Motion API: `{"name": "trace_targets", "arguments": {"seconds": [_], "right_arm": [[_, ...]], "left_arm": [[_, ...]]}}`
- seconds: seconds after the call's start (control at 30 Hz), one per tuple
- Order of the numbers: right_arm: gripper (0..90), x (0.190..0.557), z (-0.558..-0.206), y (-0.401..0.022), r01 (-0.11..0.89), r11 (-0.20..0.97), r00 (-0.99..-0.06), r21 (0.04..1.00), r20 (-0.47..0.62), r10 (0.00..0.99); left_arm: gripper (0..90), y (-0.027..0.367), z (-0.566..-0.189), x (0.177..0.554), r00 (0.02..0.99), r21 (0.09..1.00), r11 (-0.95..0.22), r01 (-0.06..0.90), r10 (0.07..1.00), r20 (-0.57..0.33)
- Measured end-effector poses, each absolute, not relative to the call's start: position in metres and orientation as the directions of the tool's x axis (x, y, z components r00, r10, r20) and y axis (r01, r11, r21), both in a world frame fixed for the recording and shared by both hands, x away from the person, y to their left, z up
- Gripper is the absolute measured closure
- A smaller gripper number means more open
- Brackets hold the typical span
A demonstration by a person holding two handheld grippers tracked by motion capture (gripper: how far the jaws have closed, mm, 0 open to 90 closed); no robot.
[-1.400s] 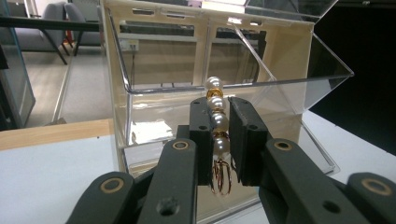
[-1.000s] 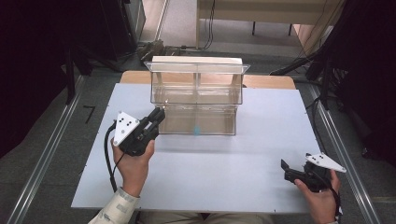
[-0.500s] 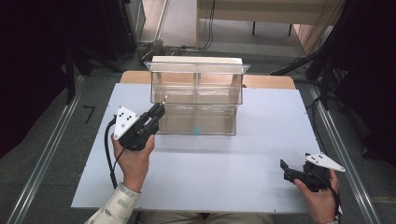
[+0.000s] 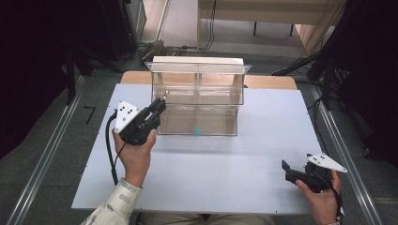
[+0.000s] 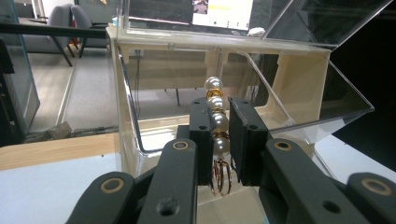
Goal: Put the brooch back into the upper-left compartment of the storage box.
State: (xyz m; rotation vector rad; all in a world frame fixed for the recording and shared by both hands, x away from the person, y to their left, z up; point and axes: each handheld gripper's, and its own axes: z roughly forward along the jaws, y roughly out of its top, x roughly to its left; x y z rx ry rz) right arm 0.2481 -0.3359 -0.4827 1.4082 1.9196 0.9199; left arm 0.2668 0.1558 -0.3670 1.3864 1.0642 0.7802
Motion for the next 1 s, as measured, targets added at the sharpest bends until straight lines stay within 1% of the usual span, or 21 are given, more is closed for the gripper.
{"name": "trace_targets", "arguments": {"seconds": [1.0], "right_arm": [[5.5, 0.248, -0.483, -0.336, 0.559, 0.205, -0.278, 0.803, -0.051, 0.959]], "left_arm": [[79.1, 0.149, -0.358, 0.288, 0.350, 0.983, 0.095, 0.156, 0.925, -0.145]]}}
